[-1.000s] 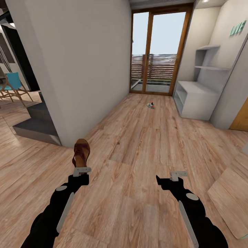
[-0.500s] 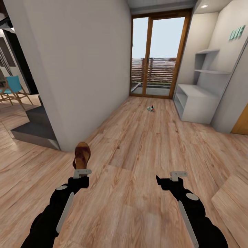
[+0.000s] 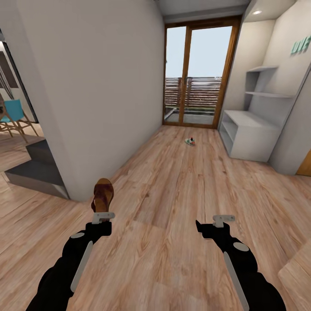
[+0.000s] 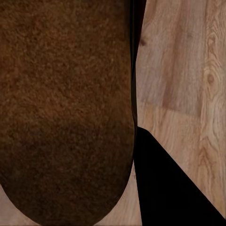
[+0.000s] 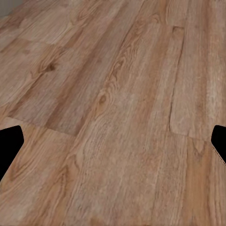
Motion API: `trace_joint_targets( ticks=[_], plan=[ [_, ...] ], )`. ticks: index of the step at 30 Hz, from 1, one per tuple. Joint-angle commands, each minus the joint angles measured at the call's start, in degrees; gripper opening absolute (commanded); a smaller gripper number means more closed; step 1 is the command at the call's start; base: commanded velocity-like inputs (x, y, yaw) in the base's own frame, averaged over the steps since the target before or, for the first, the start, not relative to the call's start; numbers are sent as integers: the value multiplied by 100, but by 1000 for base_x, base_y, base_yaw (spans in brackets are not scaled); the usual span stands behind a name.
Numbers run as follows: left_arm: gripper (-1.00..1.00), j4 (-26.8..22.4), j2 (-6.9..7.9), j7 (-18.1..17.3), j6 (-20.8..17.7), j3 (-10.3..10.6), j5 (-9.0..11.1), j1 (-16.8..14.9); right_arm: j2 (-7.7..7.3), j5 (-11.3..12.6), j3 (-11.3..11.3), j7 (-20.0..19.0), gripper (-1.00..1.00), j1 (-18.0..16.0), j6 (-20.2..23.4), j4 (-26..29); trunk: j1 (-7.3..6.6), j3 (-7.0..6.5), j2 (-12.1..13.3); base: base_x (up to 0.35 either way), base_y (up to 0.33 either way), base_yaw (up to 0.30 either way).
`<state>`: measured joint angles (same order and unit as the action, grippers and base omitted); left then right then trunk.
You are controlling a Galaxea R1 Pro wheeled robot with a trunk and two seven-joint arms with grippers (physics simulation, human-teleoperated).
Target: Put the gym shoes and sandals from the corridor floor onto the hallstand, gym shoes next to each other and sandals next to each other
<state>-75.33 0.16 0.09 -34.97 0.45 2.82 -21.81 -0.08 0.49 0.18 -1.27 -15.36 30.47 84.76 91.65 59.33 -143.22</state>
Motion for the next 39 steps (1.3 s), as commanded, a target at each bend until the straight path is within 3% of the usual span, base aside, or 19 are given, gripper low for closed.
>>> trace_joint_targets(
  ticks=[1,12,30,39],
  plan=[
    [-100,-8,2,-18,-35,1,8,-4,-1,3,-1,-13,100,-2,29,6,3,-4,-2,343,-117,0],
    [-100,-8,2,-18,-27,5,13,-5,-1,3,-1,-13,100,-3,29,6,3,-83,-2,342,-148,0],
    [-100,1,-6,-18,-27,8,17,-1,-1,3,-1,-13,100,-2,29,5,3,-90,-2,341,-142,0],
    [-100,1,-15,-18,-27,8,25,-3,-1,2,-1,-13,100,-4,29,4,3,-90,-2,343,-100,-173]
  ],
)
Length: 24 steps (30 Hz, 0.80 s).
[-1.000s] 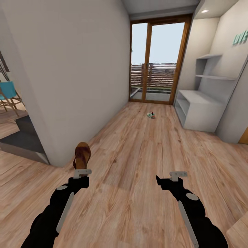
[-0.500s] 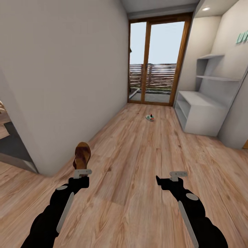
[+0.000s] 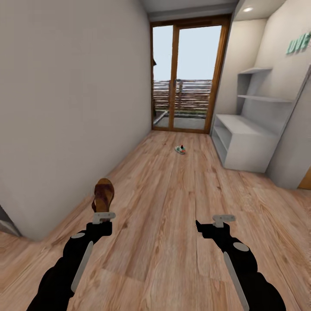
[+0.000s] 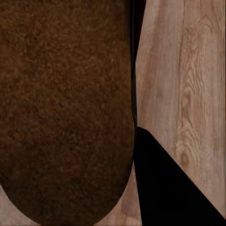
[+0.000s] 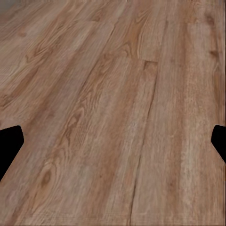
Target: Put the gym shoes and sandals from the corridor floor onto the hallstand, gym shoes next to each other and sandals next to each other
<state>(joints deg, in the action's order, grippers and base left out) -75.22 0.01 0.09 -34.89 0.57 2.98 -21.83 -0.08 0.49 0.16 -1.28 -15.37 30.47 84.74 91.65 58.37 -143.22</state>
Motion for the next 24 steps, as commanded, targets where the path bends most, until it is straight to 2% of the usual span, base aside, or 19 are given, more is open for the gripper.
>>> trace_joint_targets(
  ticks=[1,12,24],
  plan=[
    [-100,-10,-13,-18,-35,-4,10,-3,-1,3,1,-13,100,-3,29,6,2,6,-2,344,-97,-250],
    [-100,-10,-69,-18,-35,-4,10,-3,-1,2,1,-13,100,-3,29,4,2,6,-2,344,-96,-233],
    [-100,-10,-79,-18,-35,-4,10,-5,0,0,1,-13,100,-4,29,-2,2,-1,-2,345,-84,-20]
  ],
)
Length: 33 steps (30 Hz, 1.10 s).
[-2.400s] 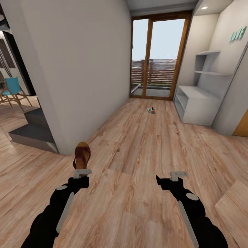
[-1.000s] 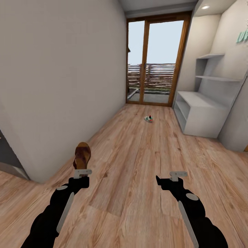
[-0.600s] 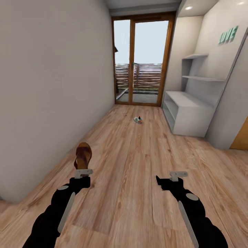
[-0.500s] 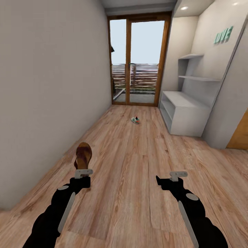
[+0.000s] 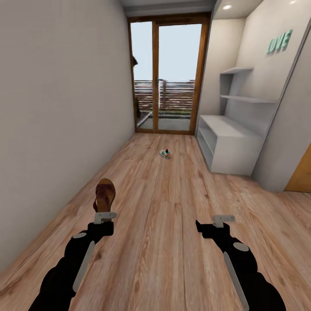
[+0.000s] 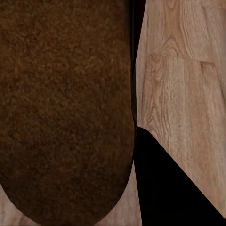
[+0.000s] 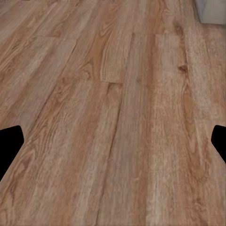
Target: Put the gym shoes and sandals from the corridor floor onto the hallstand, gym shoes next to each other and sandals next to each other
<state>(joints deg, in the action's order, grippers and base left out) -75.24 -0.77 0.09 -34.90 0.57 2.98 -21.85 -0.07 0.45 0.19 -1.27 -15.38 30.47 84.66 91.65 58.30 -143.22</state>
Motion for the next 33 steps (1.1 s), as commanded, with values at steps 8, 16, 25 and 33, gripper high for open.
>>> trace_joint_targets(
  ticks=[8,16,25,33],
  plan=[
    [-100,-8,-2,-20,-34,-4,10,-1,-1,3,-1,-13,100,0,30,7,2,-59,-2,346,-19,0],
    [-100,-8,0,-19,-34,-4,10,-2,-2,3,-1,-13,100,-1,30,7,2,-77,-2,346,-1,0],
    [-100,-8,-2,-21,-34,-4,10,-2,-2,1,-1,-13,100,0,30,7,2,-78,-2,346,0,0],
    [-100,-8,0,-18,-34,-4,10,0,-1,-1,-1,-13,100,-1,30,8,2,-78,-2,346,0,0]
  ],
)
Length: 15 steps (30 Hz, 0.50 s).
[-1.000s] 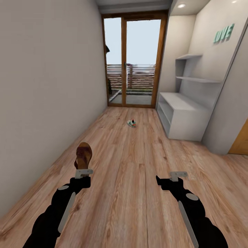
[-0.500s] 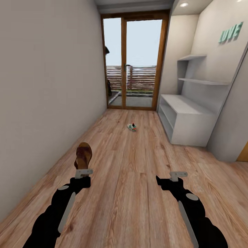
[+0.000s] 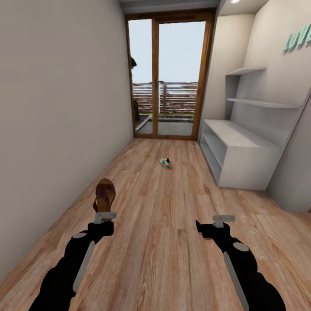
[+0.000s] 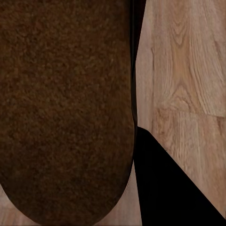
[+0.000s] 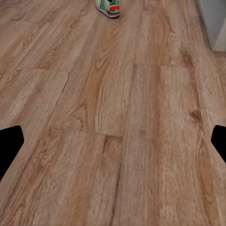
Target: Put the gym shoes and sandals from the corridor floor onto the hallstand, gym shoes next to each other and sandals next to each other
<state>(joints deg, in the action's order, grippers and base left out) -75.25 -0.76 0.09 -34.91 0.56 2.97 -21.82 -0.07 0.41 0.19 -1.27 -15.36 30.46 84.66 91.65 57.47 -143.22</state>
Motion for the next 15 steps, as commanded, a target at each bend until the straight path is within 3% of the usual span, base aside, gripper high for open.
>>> trace_joint_targets(
  ticks=[1,6,15],
  plan=[
    [-100,-7,-2,-18,-33,-4,11,-4,-1,3,-1,-13,100,-3,30,7,2,6,-2,346,0,0],
    [-100,-7,-3,-18,-33,-4,11,-3,-1,3,-1,-13,100,-6,30,9,2,4,-2,346,0,-7],
    [-100,-7,-3,-18,-33,-4,11,-5,-2,3,-1,-13,100,-3,30,7,2,-44,-2,346,0,-115]
  ],
)
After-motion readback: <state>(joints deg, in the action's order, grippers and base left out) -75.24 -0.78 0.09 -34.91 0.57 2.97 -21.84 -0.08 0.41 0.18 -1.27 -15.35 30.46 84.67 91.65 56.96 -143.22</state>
